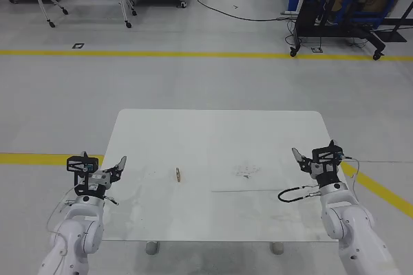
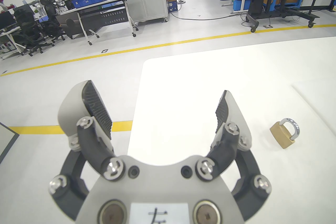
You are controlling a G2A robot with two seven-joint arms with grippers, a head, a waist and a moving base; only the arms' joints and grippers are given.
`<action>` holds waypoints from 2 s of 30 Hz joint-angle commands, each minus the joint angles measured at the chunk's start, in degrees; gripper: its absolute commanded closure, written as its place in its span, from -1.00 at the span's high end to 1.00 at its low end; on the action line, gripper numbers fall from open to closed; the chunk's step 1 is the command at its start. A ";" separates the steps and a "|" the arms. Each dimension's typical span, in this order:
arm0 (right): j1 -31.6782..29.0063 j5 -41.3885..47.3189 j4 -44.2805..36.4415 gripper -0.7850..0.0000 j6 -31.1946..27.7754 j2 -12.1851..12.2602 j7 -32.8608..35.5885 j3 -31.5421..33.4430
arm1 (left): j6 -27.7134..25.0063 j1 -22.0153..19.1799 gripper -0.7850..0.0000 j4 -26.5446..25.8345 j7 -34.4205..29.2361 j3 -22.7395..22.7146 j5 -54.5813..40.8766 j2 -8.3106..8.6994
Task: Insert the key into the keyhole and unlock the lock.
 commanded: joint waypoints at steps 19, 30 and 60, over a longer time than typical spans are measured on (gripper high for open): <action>7.89 -2.09 9.41 1.00 -7.71 -1.06 5.19 -11.89 | 0.00 0.00 1.00 0.00 0.00 0.00 0.00 0.00; 8.48 0.95 11.27 1.00 -7.79 -1.30 5.99 -12.10 | 0.00 0.00 1.00 0.00 0.00 0.00 0.00 0.00; 29.97 -26.71 33.45 -0.09 -54.26 1.77 -12.26 -22.83 | 0.00 0.00 1.00 0.00 0.00 0.00 0.00 0.00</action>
